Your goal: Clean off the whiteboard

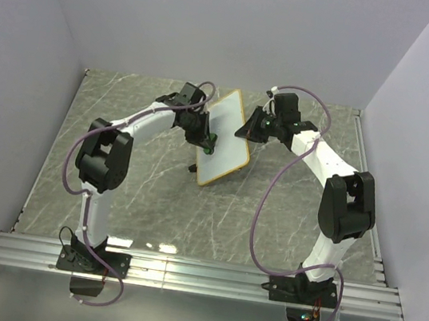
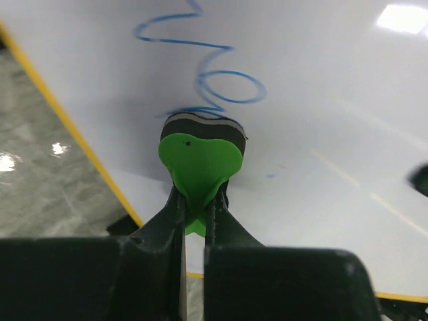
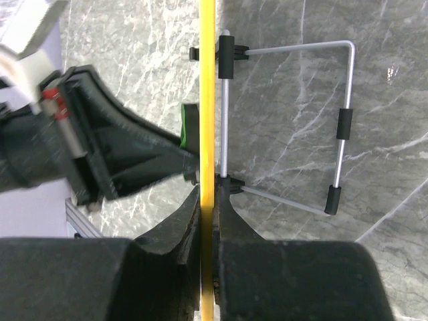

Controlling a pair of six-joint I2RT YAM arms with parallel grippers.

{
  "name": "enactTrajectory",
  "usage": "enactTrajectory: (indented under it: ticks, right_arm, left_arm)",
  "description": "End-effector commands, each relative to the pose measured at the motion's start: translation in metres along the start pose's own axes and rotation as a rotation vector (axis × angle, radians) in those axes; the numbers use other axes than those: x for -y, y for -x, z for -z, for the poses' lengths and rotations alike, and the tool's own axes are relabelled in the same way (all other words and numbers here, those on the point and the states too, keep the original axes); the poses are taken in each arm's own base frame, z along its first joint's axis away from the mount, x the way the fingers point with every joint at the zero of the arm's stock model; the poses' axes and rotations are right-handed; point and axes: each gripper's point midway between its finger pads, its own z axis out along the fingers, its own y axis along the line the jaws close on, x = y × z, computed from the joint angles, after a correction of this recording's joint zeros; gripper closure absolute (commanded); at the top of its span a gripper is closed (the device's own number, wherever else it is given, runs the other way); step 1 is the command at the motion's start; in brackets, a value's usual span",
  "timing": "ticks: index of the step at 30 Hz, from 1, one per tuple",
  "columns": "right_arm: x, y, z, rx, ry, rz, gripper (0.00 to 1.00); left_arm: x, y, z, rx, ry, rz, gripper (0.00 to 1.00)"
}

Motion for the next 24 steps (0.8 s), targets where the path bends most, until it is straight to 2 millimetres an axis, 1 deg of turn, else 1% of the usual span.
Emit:
enactTrajectory:
  ticks: [1,2,3,5,6,7,8,9,10,11,12,13,14,15,16,17,19,20,22,23,24]
  right_arm:
    - [-0.023,-0.028,0.002,-0.092,0.067,0.068,1.0]
    - [-0.022,-0.03,0.002,-0.096,0.067,0.069,1.0]
    - [-0.022,-0.031,0.002,-0.099,0.069,0.07,1.0]
    - [-0.022,-0.033,0.0,-0.105,0.069,0.069,1.0]
    - [-0.023,-0.035,0.0,-0.109,0.071,0.07,1.0]
    - [-0.024,-0.035,0.0,-0.108,0.075,0.073,1.0]
    - [-0.024,-0.035,0.0,-0.111,0.077,0.073,1.0]
    - [-0.025,-0.036,0.0,-0.112,0.077,0.076,1.0]
    - [-0.026,-0.035,0.001,-0.112,0.079,0.078,1.0]
    - [-0.026,-0.037,0.001,-0.116,0.08,0.081,1.0]
    - [-0.026,-0.036,0.001,-0.116,0.079,0.08,1.0]
    - [-0.027,-0.036,0.002,-0.117,0.08,0.084,1.0]
    - [-0.027,-0.037,0.002,-0.118,0.079,0.087,1.0]
    - [-0.027,-0.037,0.003,-0.119,0.081,0.09,1.0]
    - [-0.026,-0.036,0.004,-0.117,0.079,0.091,1.0]
    - [-0.027,-0.037,0.004,-0.118,0.08,0.094,1.0]
    - [-0.026,-0.039,0.004,-0.124,0.077,0.094,1.0]
    - [-0.026,-0.039,0.004,-0.125,0.077,0.095,1.0]
    - [-0.025,-0.04,0.005,-0.126,0.075,0.094,1.0]
    - [-0.024,-0.04,0.004,-0.126,0.073,0.094,1.0]
    - [-0.024,-0.041,0.004,-0.128,0.073,0.093,1.0]
  left_arm:
    - [0.079,-0.004,0.013,0.011,-0.181,-0.1,1.0]
    - [0.079,-0.006,0.013,-0.005,-0.176,-0.098,1.0]
    - [0.088,0.001,0.018,0.007,-0.196,-0.107,1.0]
    - [0.09,0.004,0.018,0.004,-0.196,-0.113,1.0]
    - [0.093,0.01,0.019,0.017,-0.201,-0.118,0.99]
    - [0.092,0.014,0.018,0.026,-0.193,-0.118,1.0]
    - [0.086,0.018,0.013,0.024,-0.183,-0.104,1.0]
    - [0.088,0.025,0.015,0.033,-0.184,-0.095,1.0]
    - [0.083,0.032,0.014,0.041,-0.168,-0.08,1.0]
    - [0.069,0.04,0.009,0.041,-0.141,-0.043,1.0]
    - [0.069,0.05,0.013,0.057,-0.135,-0.03,1.0]
    - [0.063,0.056,0.013,0.062,-0.122,-0.014,1.0]
    - [0.05,0.063,0.01,0.068,-0.101,0.014,1.0]
    - [0.048,0.071,0.012,0.083,-0.097,0.022,1.0]
    - [0.042,0.072,0.012,0.079,-0.081,0.033,1.0]
    - [0.03,0.074,0.007,0.075,-0.057,0.037,1.0]
    - [0.019,0.068,0.0,0.054,-0.033,0.04,1.0]
    - [0.009,0.059,-0.007,0.031,-0.013,0.044,1.0]
    - [0.0,0.048,-0.013,0.008,0.003,0.046,1.0]
    - [-0.009,0.037,-0.018,-0.012,0.013,0.053,1.0]
    - [-0.012,0.031,-0.021,-0.023,0.014,0.058,1.0]
